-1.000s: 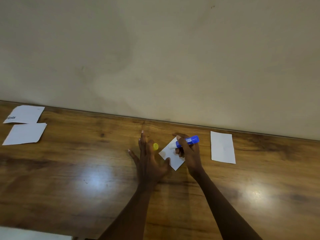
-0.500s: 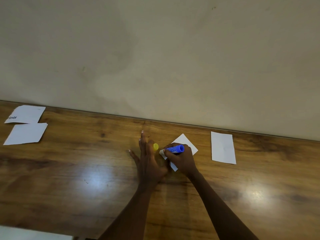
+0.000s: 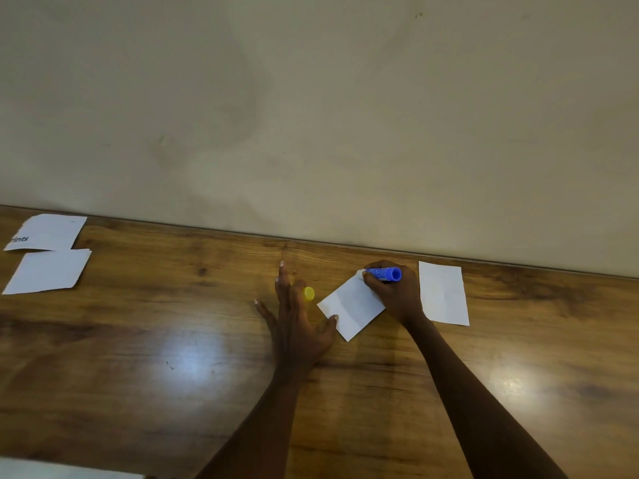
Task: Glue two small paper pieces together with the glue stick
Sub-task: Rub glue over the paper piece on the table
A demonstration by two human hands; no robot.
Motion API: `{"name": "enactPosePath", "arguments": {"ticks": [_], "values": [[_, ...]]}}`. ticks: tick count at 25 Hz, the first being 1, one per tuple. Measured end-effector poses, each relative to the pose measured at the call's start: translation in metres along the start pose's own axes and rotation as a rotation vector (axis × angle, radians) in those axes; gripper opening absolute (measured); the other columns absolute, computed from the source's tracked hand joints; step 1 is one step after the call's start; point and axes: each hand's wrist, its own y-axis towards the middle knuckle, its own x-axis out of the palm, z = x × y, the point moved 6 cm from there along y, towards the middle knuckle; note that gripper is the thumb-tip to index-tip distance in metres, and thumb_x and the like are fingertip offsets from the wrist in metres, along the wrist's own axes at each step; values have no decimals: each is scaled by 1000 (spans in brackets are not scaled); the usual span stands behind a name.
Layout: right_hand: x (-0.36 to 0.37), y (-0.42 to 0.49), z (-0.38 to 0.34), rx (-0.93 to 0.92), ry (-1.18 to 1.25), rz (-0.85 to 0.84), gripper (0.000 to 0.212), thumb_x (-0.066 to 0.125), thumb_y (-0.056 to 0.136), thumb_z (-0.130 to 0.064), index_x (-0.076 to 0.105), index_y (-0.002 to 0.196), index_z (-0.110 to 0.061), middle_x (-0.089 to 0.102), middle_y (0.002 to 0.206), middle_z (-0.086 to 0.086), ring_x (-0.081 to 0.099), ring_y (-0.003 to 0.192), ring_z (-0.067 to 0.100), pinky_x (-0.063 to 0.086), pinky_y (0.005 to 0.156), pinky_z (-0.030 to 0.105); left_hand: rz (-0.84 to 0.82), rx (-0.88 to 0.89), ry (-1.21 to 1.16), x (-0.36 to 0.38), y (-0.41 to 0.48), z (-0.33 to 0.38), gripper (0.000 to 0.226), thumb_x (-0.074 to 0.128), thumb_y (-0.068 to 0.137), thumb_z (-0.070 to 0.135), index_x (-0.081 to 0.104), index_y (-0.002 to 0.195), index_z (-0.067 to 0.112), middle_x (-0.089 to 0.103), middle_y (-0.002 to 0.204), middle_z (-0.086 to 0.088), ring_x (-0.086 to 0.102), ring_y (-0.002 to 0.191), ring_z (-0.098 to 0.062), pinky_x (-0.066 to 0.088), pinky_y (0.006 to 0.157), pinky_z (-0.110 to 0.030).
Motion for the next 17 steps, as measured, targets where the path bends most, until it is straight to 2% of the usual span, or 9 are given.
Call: {"name": "enactPosePath", "arguments": {"ticks": [3,5,6,8,10,12,13,17], "values": [[-2,5,4,22,-25,9,21,65,79,-13,63,96,-1,60,83,7,50,64,15,38,52,1,-8,6,13,0,0,0,90,73,64,33,4,122,37,25,150,-18,28,137,-36,-11,105,-58],[-2,4,4,51,7,34,23,64,80,-15,61,98,-1,61,85,9,51,68,16,41,58,9,-11,9,10,0,0,-1,87,72,63,35,7,122,36,23,151,-17,30,136,-36,-10,106,-59],[-5,0,4,76,78,105,26,64,81,-17,60,102,-2,61,86,9,52,67,15,42,61,15,-16,10,8,0,0,-1,87,71,63,35,8,122,35,22,151,-17,31,136,-36,-10,106,-60],[-19,-18,5,120,227,332,35,63,81,-20,57,112,-5,62,89,6,55,69,13,43,66,17,-25,22,26,2,-1,-2,84,71,63,35,12,123,31,17,153,-16,29,136,-35,-8,105,-61],[-22,-37,5,101,74,436,40,63,81,-25,55,117,-9,66,94,9,59,74,20,47,69,19,-29,15,68,4,0,-4,81,70,64,36,21,126,20,9,154,-12,23,139,-34,-7,106,-62],[-6,-52,5,82,-159,357,39,62,82,-26,54,115,-8,67,103,16,63,86,29,52,81,37,-41,6,93,7,0,-7,75,72,65,35,34,126,13,1,153,-5,16,141,-33,-5,107,-64],[2,-57,3,67,-174,328,38,63,81,-23,55,113,-5,66,108,18,62,92,32,51,84,43,-51,5,105,8,0,-9,74,73,65,35,37,126,11,-2,151,-3,14,141,-33,-5,107,-64],[3,-61,-6,89,84,494,31,63,81,-12,55,108,1,58,111,25,56,96,35,43,80,31,-52,11,131,10,0,-10,72,70,65,38,40,124,11,-2,151,-3,13,141,-35,-5,107,-63]]}}
